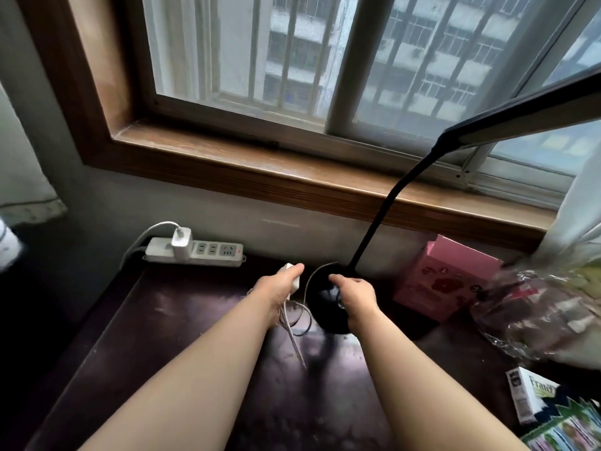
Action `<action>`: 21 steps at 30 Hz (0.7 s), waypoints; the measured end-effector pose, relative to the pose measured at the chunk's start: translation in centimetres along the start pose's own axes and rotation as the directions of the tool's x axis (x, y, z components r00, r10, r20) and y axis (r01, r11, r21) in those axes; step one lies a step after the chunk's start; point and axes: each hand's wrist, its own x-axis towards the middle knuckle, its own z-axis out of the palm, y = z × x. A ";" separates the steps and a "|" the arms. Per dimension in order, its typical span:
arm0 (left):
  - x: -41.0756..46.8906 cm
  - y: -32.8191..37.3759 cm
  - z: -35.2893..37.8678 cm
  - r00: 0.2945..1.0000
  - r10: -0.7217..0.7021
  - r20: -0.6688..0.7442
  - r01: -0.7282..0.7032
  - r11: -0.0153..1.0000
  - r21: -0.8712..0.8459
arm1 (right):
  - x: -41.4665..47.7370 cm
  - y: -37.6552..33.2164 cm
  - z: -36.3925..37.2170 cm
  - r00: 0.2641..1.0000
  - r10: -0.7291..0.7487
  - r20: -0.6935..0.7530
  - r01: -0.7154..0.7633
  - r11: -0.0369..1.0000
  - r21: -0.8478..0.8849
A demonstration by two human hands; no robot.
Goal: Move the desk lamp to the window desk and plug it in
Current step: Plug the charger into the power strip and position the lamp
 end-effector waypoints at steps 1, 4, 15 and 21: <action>-0.3 -0.2 -0.4 1.000 0.002 -0.027 -0.002 1.000 -0.004 | -1.4 -0.5 0.3 0.990 0.014 0.138 -0.017 1.000 0.022; -1.6 -0.4 -1.6 0.998 0.008 -0.056 -0.008 1.000 -0.004 | -3.9 -1.2 0.9 0.891 0.048 0.451 -0.034 0.999 -0.037; -6.5 0.4 -4.1 0.999 -0.012 0.049 0.016 0.996 -0.084 | -8.3 -1.8 2.6 0.661 -0.008 0.751 0.030 0.999 -0.016; -7.2 0.6 -6.0 0.998 -0.032 0.050 0.039 0.991 -0.126 | -9.4 -2.7 4.4 0.682 0.090 0.726 -0.043 0.996 -0.083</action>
